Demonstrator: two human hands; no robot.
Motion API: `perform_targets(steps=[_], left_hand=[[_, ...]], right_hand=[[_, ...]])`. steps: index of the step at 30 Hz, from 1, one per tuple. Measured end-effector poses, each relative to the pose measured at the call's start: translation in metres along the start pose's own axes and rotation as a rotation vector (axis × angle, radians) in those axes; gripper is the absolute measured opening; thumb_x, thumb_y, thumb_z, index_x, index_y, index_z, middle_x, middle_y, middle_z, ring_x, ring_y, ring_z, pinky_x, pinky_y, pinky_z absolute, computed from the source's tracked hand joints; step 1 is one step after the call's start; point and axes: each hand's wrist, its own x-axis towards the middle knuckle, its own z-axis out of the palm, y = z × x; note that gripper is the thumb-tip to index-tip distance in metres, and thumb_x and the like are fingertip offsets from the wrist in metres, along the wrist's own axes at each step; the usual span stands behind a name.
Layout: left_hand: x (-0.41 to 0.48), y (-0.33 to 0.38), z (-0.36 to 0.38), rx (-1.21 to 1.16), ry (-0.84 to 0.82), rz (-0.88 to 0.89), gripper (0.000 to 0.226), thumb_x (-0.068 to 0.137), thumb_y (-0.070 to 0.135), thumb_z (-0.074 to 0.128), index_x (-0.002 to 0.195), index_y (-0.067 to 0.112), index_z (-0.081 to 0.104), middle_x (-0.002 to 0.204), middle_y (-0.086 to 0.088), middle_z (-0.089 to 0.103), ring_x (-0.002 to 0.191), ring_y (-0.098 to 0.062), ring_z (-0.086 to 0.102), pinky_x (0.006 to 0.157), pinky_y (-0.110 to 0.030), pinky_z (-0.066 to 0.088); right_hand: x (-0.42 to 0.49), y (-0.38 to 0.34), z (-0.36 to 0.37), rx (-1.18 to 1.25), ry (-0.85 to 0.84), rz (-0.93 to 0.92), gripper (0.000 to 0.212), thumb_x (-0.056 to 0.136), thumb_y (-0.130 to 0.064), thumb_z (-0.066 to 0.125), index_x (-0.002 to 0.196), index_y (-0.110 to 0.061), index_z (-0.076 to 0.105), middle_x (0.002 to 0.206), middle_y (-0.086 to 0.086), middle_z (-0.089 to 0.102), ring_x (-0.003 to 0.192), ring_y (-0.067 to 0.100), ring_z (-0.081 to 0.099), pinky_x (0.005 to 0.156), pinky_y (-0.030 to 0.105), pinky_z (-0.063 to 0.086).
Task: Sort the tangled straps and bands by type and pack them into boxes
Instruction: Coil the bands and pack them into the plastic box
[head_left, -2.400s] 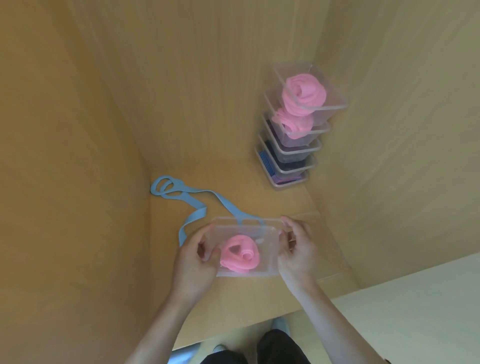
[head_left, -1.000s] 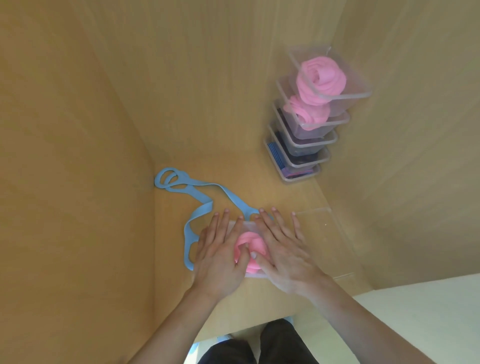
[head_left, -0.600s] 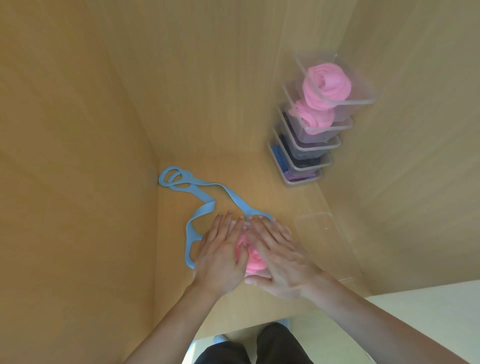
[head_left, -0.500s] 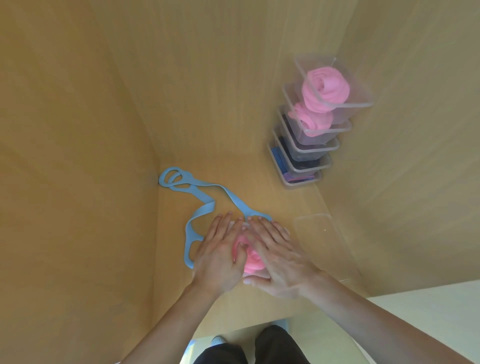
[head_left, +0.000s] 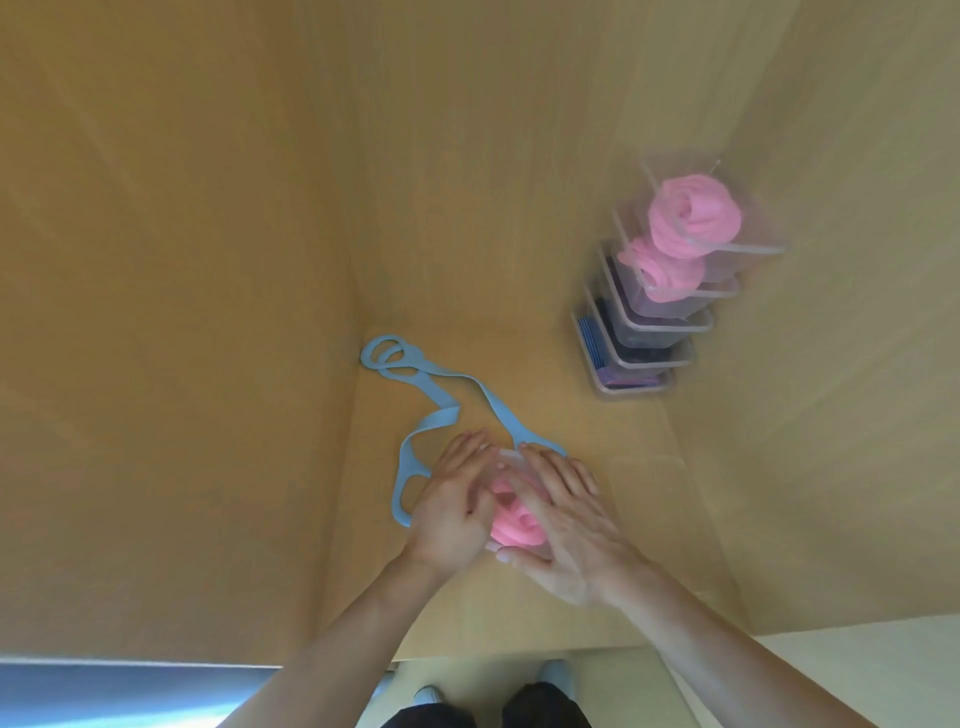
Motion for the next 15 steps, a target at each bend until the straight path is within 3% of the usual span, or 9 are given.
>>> perform_targets(steps=[4,7,9,12,15], left_hand=[[-0.001,0.008,-0.006,-0.367,-0.015,-0.141,0.056,0.091,0.000,0.039,0.140,0.021,0.056,0.151,0.017,0.042,0.144,0.006,0.029,0.113,-0.006,0.021],[-0.006,0.007,-0.014,-0.621,0.047,-0.313,0.058,0.083,0.021,0.043,0.139,0.035,0.054,0.142,0.026,0.050,0.133,0.013,0.041,0.102,-0.008,0.035],[-0.015,0.002,-0.016,-0.689,0.085,-0.422,0.062,0.079,0.031,0.046,0.140,0.039,0.051,0.138,0.024,0.053,0.128,0.010,0.048,0.099,-0.016,0.040],[-0.026,-0.006,-0.015,-0.758,0.058,-0.501,0.059,0.083,0.040,0.048,0.142,0.036,0.048,0.144,0.014,0.051,0.134,-0.005,0.048,0.115,-0.036,0.038],[-0.032,-0.005,-0.015,-0.867,0.068,-0.491,0.059,0.083,0.039,0.051,0.141,0.024,0.051,0.140,0.002,0.058,0.126,-0.011,0.059,0.113,-0.039,0.042]], right_hand=[[0.000,-0.001,-0.005,0.004,-0.006,-0.003,0.091,0.083,-0.085,0.030,0.158,-0.035,0.016,0.168,0.000,0.000,0.154,0.024,0.003,0.124,0.041,0.003],[0.000,-0.008,-0.013,0.018,-0.013,0.022,0.094,0.075,-0.085,0.039,0.154,-0.037,0.020,0.164,0.001,0.011,0.149,0.026,0.016,0.121,0.041,0.014],[0.001,-0.013,-0.018,-0.004,-0.038,0.046,0.097,0.070,-0.086,0.043,0.150,-0.037,0.023,0.159,0.002,0.017,0.143,0.027,0.025,0.115,0.042,0.023],[0.004,-0.022,-0.027,-0.020,-0.078,0.121,0.097,0.068,-0.082,0.051,0.145,-0.031,0.024,0.151,0.003,0.024,0.135,0.028,0.034,0.109,0.043,0.032],[0.006,-0.028,-0.033,0.036,-0.048,0.236,0.096,0.062,-0.078,0.054,0.140,-0.027,0.030,0.138,-0.002,0.037,0.125,0.026,0.046,0.102,0.040,0.040]])
